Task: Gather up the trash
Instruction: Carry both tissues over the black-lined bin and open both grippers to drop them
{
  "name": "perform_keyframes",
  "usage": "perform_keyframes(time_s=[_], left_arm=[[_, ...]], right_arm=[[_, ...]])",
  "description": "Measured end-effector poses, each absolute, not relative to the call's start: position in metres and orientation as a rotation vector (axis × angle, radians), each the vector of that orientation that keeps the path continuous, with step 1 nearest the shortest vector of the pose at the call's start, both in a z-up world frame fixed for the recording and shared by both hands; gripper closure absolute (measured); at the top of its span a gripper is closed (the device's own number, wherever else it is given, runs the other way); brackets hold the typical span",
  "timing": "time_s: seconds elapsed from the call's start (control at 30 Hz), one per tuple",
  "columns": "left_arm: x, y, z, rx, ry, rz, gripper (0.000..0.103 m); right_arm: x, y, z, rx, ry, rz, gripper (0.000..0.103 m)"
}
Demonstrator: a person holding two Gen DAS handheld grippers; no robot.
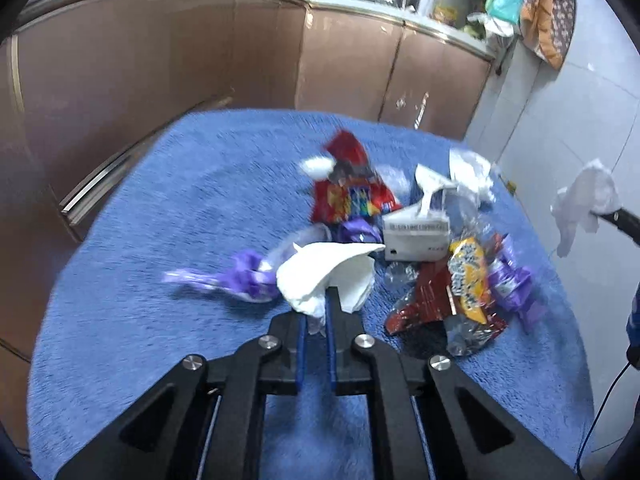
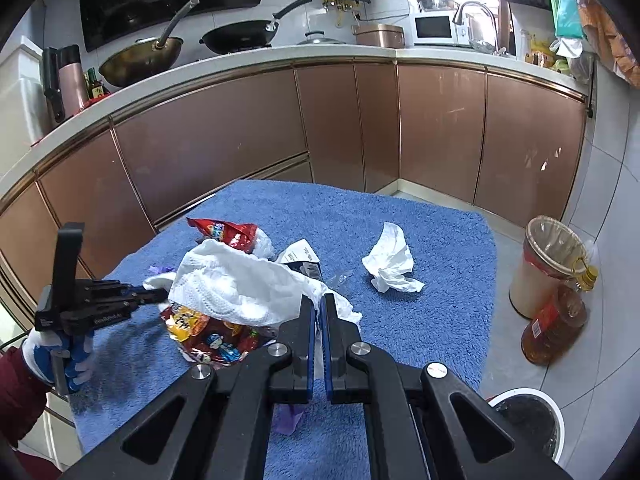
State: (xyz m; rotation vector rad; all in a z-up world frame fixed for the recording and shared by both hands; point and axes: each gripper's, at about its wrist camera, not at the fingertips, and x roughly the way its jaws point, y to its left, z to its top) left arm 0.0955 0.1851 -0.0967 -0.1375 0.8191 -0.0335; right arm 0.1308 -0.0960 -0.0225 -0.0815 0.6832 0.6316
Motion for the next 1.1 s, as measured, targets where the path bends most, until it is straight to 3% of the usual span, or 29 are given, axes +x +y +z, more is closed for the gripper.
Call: perform_keyframes(time_s=[0.27,0.53,0.8,1.1], left_arm=[[0.074,0.152,-0.037,-0.066,0.722,-0.099,0.096],[0.114,0.016,-0.016,0.026,0.711,-0.391,0.096],[0.167,-0.146,-0.031,0.154,0.783,-0.616,0.095],[0.217,-0.259,-0.086,0.244,0.916,-0.683,0.092]], right_arm=[[0.106,-0.127,-0.002,-0.026,0.624,0.591,0.099],[0.081,-0.212,-0.002,0.063,0.613,0.397,0.099],[0.080,-0.300,-0.032,0.142,0.650,0.148,0.099],[0.114,-0.349,-0.088,0.178,0.736,-0.021,0.099]])
